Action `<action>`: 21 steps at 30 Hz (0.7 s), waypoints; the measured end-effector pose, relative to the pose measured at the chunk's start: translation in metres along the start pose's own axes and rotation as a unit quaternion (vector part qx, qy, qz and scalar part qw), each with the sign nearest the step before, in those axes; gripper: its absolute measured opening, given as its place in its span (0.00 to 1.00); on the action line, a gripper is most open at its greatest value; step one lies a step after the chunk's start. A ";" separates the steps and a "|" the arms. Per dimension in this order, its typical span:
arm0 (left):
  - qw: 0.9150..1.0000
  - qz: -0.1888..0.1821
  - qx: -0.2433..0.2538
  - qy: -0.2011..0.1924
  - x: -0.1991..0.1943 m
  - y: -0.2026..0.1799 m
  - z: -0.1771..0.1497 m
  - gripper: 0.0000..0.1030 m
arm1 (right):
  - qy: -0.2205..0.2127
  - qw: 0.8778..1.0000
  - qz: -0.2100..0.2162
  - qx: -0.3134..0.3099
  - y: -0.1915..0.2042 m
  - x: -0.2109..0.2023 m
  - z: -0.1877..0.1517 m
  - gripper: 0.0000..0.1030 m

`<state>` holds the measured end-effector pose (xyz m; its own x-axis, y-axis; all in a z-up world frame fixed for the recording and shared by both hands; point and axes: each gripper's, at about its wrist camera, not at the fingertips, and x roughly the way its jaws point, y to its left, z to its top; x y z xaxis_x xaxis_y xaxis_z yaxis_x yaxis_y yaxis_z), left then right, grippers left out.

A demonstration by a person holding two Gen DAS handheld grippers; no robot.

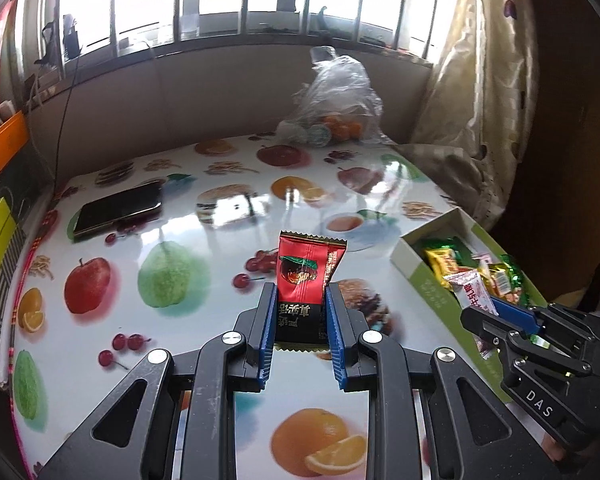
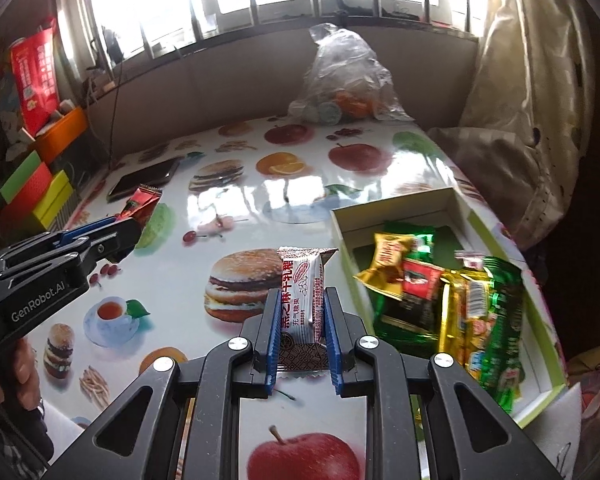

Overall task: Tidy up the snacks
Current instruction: 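Carry the red-black candy and wafer bar with both tools over the box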

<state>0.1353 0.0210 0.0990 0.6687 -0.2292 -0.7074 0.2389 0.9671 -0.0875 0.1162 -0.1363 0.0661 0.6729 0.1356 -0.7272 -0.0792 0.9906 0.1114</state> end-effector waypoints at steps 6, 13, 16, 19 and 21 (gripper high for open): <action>1.000 -0.019 0.011 0.002 0.004 -0.023 0.002 0.24 | -0.004 1.000 -0.015 0.010 -0.021 -0.014 -0.008 0.19; 0.999 -0.047 0.022 0.005 0.009 -0.053 0.005 0.24 | -0.009 0.999 -0.033 0.024 -0.046 -0.028 -0.016 0.19; 0.998 -0.060 0.027 0.009 0.014 -0.066 0.005 0.24 | -0.010 0.999 -0.040 0.032 -0.059 -0.033 -0.020 0.19; 0.997 -0.071 0.032 0.011 0.019 -0.077 0.006 0.24 | -0.010 0.998 -0.048 0.039 -0.070 -0.037 -0.025 0.19; 0.996 -0.084 0.033 0.014 0.022 -0.085 0.007 0.24 | -0.010 0.998 -0.051 0.046 -0.078 -0.039 -0.028 0.19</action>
<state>0.1347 -0.0669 0.0955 0.5957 -0.3834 -0.7058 0.3920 0.9057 -0.1611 0.0755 -0.2188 0.0668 0.6882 0.0329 -0.7248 0.0574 0.9934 0.0995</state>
